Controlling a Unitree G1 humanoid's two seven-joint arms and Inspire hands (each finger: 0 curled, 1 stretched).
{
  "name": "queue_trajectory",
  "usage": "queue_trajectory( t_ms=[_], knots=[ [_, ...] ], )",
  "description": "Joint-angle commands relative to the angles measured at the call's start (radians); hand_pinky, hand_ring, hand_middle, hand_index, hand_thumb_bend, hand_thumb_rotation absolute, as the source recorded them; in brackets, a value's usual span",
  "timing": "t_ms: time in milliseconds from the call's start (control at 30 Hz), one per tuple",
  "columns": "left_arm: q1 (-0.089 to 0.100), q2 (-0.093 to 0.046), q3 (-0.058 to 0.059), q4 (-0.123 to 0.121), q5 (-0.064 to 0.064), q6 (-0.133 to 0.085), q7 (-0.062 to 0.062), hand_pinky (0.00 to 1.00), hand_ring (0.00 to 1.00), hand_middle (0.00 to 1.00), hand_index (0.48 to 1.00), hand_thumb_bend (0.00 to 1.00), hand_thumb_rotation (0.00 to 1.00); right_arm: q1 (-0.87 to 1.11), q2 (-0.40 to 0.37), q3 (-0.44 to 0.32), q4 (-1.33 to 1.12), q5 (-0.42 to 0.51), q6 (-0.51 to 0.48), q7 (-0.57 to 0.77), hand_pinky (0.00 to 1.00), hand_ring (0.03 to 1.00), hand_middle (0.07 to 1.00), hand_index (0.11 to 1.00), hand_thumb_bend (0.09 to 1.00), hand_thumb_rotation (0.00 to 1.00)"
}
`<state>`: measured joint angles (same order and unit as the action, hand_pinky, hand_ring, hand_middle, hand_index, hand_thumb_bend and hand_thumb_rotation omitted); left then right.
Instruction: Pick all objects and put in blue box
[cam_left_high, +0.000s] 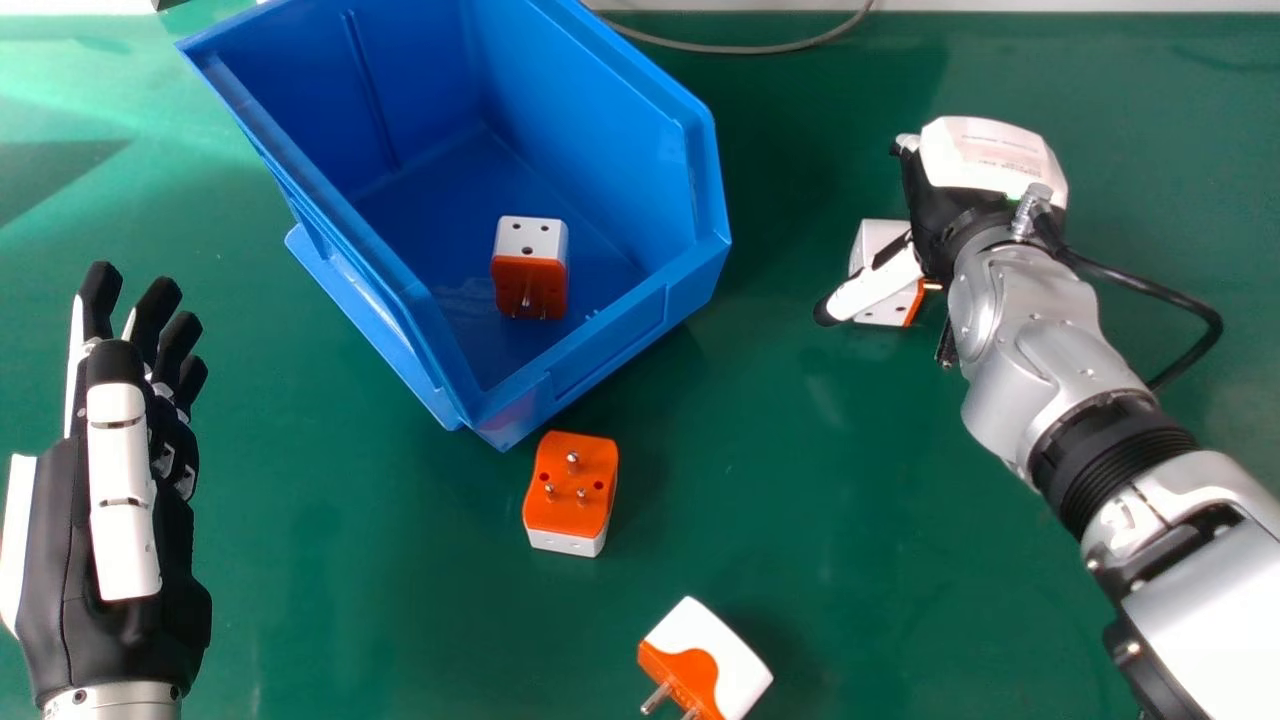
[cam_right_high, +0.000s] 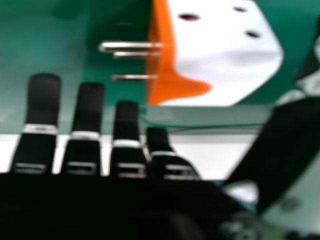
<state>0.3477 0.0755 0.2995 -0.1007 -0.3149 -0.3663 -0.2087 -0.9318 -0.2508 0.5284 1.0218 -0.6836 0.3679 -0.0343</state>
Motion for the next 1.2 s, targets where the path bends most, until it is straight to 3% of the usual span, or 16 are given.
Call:
queue_trajectory(
  t_ms=[0, 167, 333, 433, 600, 767, 933, 1167],
  knots=[
    [0.007, 0.002, 0.007, -0.019, -0.002, -0.017, -0.004, 0.99, 0.96, 0.96, 0.995, 0.47, 0.93, -0.023, -0.009, 0.018, 0.004, -0.029, -0.016, -0.02, 0.48, 0.666, 0.783, 0.886, 0.874, 0.39],
    [0.013, 0.004, 0.006, -0.031, -0.006, -0.007, -0.005, 0.99, 0.97, 0.97, 0.994, 0.46, 0.93, -0.026, -0.001, 0.024, 0.019, -0.031, -0.018, -0.024, 0.47, 0.659, 0.775, 0.872, 0.864, 0.39],
    [0.017, 0.005, 0.008, -0.039, 0.0, 0.001, 0.001, 0.99, 0.97, 0.97, 0.995, 0.46, 0.94, -0.029, -0.001, 0.032, 0.025, -0.04, -0.017, -0.012, 0.47, 0.654, 0.764, 0.86, 0.863, 0.39],
    [0.016, 0.007, 0.009, -0.038, -0.003, 0.002, -0.002, 0.99, 0.97, 0.97, 0.994, 0.46, 0.94, -0.025, 0.005, 0.005, 0.023, -0.016, -0.012, -0.03, 0.46, 0.642, 0.752, 0.857, 0.856, 0.39],
    [0.018, 0.008, 0.011, -0.045, -0.004, 0.012, 0.004, 1.0, 0.97, 0.97, 0.992, 0.47, 0.94, -0.02, 0.008, -0.001, 0.037, -0.015, -0.019, -0.035, 0.45, 0.623, 0.722, 0.856, 0.859, 0.36],
    [0.016, 0.009, 0.019, -0.042, -0.008, 0.012, 0.005, 1.0, 0.97, 0.97, 0.994, 0.46, 0.95, -0.016, 0.015, -0.011, 0.05, -0.008, -0.022, -0.055, 0.42, 0.592, 0.691, 0.831, 0.869, 0.35],
    [0.017, 0.014, 0.021, -0.042, -0.002, 0.006, 0.001, 0.98, 0.96, 0.96, 0.992, 0.46, 0.95, -0.018, 0.01, -0.016, 0.054, -0.005, -0.04, -0.043, 0.41, 0.585, 0.68, 0.795, 0.874, 0.32],
    [0.021, 0.012, 0.023, -0.051, 0.002, 0.013, 0.011, 0.95, 0.95, 0.96, 0.986, 0.47, 0.94, -0.019, -0.002, 0.002, 0.069, -0.018, -0.061, -0.015, 0.45, 0.628, 0.709, 0.755, 0.866, 0.32]
  ],
)
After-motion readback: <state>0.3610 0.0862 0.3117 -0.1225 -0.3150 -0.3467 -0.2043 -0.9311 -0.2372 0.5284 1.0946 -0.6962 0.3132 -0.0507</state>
